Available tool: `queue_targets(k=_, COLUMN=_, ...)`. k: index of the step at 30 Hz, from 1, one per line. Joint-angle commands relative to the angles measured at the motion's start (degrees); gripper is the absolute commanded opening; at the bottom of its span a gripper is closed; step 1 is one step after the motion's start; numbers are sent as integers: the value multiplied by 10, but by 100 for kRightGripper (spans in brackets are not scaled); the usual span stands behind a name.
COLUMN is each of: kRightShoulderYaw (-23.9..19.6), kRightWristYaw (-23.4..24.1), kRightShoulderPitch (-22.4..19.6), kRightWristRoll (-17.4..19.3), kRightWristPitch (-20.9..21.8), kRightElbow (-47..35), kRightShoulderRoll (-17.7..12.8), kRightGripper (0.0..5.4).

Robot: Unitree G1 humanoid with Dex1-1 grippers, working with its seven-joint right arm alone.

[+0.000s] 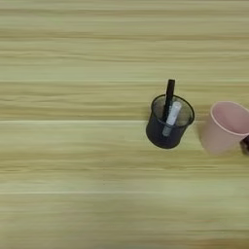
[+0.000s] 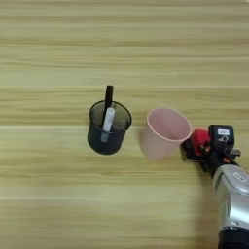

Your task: Move the objects on the table

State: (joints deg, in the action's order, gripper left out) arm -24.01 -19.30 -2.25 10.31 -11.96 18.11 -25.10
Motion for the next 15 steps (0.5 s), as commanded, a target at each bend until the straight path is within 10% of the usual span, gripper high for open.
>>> queue_targets(k=1, kRightShoulderYaw=-1, kRightWristYaw=2, kRightShoulderPitch=-19, kRightWristRoll=2, kRightWristPitch=12, kRightElbow=-40, kRightShoulderRoll=-24, kRightGripper=462)
queue_targets(k=15, kRightShoulderYaw=-4, kRightWristYaw=6, kRightShoulderPitch=-19, kRightWristRoll=6, kRightWristPitch=18, kRightElbow=-57, kRightShoulderRoll=-22, kRightGripper=535)
